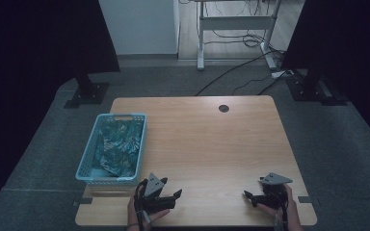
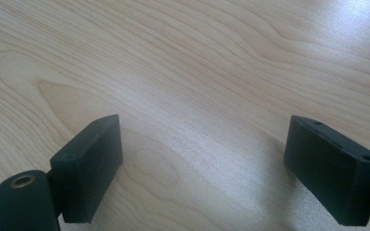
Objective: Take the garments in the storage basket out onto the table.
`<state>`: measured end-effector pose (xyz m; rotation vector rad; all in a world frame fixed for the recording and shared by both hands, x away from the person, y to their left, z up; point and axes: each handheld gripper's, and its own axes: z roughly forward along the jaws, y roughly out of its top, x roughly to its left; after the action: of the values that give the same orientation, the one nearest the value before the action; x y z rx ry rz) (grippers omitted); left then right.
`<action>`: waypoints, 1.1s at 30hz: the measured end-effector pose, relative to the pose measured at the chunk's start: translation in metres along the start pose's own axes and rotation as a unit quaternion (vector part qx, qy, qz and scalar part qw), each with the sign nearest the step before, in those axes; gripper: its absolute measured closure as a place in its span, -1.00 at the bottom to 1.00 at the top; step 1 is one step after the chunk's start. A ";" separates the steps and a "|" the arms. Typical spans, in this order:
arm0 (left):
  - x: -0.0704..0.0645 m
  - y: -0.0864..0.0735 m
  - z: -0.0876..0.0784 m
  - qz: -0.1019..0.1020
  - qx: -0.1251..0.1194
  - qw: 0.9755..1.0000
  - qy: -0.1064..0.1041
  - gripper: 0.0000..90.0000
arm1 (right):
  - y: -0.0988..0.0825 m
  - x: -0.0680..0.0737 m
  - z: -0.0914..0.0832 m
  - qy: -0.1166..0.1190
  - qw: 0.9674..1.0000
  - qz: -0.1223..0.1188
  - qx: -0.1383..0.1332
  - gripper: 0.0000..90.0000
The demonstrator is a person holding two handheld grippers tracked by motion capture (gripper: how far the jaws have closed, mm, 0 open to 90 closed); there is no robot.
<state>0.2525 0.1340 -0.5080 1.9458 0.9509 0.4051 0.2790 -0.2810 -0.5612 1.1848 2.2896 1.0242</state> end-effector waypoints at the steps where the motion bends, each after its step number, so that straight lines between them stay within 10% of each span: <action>1: 0.000 0.000 0.000 0.000 0.000 1.000 0.000 -0.36 | 0.000 0.000 0.000 0.000 1.000 0.000 0.000 -0.71; 33: 0.009 0.026 -0.010 -0.009 -0.015 1.000 -0.003 -0.32 | 0.000 0.000 0.000 0.002 1.000 -0.002 0.000 -0.72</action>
<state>0.2639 0.1390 -0.4818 1.9091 0.9542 0.4010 0.2789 -0.2809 -0.5612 1.1794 2.2937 1.0255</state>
